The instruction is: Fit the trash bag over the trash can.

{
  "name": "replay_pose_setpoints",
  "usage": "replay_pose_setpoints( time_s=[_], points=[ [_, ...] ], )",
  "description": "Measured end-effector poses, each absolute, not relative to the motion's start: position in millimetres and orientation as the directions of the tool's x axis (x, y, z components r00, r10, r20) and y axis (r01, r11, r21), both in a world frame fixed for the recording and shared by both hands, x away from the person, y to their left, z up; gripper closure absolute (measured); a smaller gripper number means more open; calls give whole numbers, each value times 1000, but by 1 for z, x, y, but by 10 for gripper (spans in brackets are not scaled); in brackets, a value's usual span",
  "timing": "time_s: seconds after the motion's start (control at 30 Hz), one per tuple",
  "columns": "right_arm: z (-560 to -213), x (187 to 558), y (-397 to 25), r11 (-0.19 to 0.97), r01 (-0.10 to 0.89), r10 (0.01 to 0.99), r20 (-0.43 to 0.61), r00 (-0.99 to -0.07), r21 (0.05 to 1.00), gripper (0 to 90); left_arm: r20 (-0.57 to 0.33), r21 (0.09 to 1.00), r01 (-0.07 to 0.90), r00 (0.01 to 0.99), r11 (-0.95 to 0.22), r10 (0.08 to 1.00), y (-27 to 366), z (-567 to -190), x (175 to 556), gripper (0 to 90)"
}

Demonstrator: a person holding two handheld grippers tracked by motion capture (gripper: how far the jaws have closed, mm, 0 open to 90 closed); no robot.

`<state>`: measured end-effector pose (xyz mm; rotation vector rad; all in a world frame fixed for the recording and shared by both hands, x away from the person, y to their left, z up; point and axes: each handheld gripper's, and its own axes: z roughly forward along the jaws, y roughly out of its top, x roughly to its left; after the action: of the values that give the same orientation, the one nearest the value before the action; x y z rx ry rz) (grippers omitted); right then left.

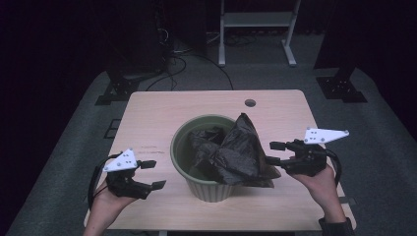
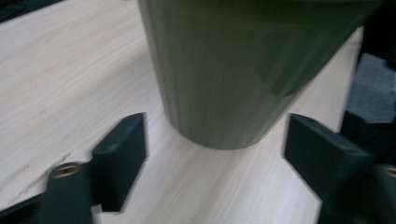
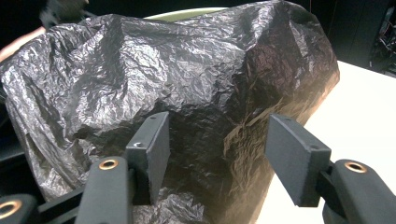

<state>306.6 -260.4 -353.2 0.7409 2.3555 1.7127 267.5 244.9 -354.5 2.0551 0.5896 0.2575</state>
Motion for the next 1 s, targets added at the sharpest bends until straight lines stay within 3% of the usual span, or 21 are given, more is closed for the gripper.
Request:
replay_pose_setpoints(
  time_s=[0.1,0.5,1.0],
  points=[
    [-353,307,-260,229,308,463,175,-869,923,391,-43,869,268,879,-416,476,246,-336,264,325],
    [-351,307,-257,225,303,457,174,-872,926,391,18,885,148,936,-442,350,204,-286,271,328],
    [-351,308,-255,225,298,456,170,-874,928,391,-39,878,135,976,-459,212,131,-274,303,337]
  ],
)
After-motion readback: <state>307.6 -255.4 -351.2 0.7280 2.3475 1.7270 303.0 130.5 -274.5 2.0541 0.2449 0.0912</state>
